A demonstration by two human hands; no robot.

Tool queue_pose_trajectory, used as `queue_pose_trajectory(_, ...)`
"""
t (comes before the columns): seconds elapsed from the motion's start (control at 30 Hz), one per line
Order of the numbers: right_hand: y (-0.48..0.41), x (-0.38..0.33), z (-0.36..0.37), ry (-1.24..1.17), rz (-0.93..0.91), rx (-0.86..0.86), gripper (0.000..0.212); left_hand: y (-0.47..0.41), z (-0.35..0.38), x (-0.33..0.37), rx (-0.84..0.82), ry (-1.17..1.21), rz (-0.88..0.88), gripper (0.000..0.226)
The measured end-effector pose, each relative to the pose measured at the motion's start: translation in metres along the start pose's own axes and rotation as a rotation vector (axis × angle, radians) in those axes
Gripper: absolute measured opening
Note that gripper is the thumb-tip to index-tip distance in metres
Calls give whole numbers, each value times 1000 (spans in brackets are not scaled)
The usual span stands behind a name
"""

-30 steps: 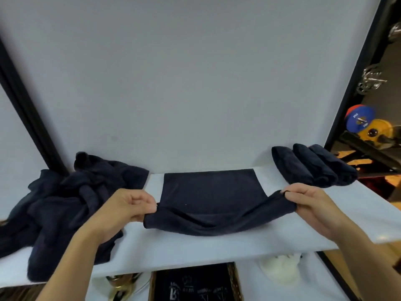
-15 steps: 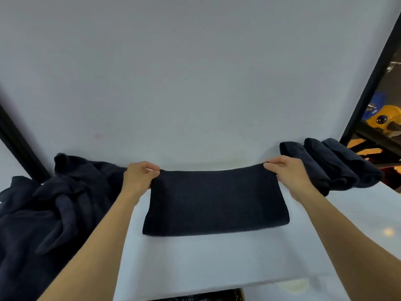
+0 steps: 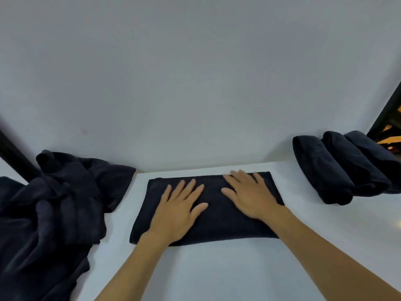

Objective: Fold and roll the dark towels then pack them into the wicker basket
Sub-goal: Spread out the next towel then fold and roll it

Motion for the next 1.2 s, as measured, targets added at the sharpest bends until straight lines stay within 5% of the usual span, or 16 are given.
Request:
queue_pose_trajectory(0.1, -4, 38, 3, 5, 130, -36, 57, 22, -10, -39, 52, -56, -108, 107)
queue_pose_trajectory(0.2, -3, 56, -5, -72, 149, 11, 42, 48, -20, -51, 116, -52, -89, 108)
queue_pose_trajectory(0.37, 5, 62, -28, -418, 215, 18, 20, 76, -4, -35, 366, -178, 531, 32)
queue_pose_trajectory(0.43, 16, 67, -37, -513, 279, -5, 22, 62, -14, -41, 431, -246, 546, 23)
queue_pose_trajectory(0.53, 48, 59, -45, -687, 391, -138, 26, 35, -37, -58, 534, -320, 278, 20)
queue_pose_trajectory(0.63, 91, 34, -47, -721, 413, -328, 30, 42, -40, -35, 530, -59, 127, 20)
queue_pose_trajectory(0.7, 115, 20, -44, -688, 404, -399, 30, 71, -21, 1, 389, 161, 305, 13)
queue_pose_trajectory(0.73, 125, 13, -42, -697, 409, -406, 30, 90, -7, 17, 266, 220, 385, 29)
queue_pose_trajectory(0.87, 150, 2, -34, -714, 444, -316, 28, 151, 36, 44, 34, -135, 503, 77)
queue_pose_trajectory(1.0, 162, 1, -33, -657, 454, -196, 33, 167, 45, 50, 174, -183, 578, 68)
queue_pose_trajectory(1.2, 184, -5, -33, -489, 363, -256, 33, 183, 26, 41, 328, 27, 613, 17)
Point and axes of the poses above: each hand's wrist, its own y-axis away from the middle knuckle, its own z-axis out of the palm, x = y × z, the point moved 1 cm from there along -y, towards the middle knuckle, and after that the axes turned 12 degrees about y, right-handed, at the moved point
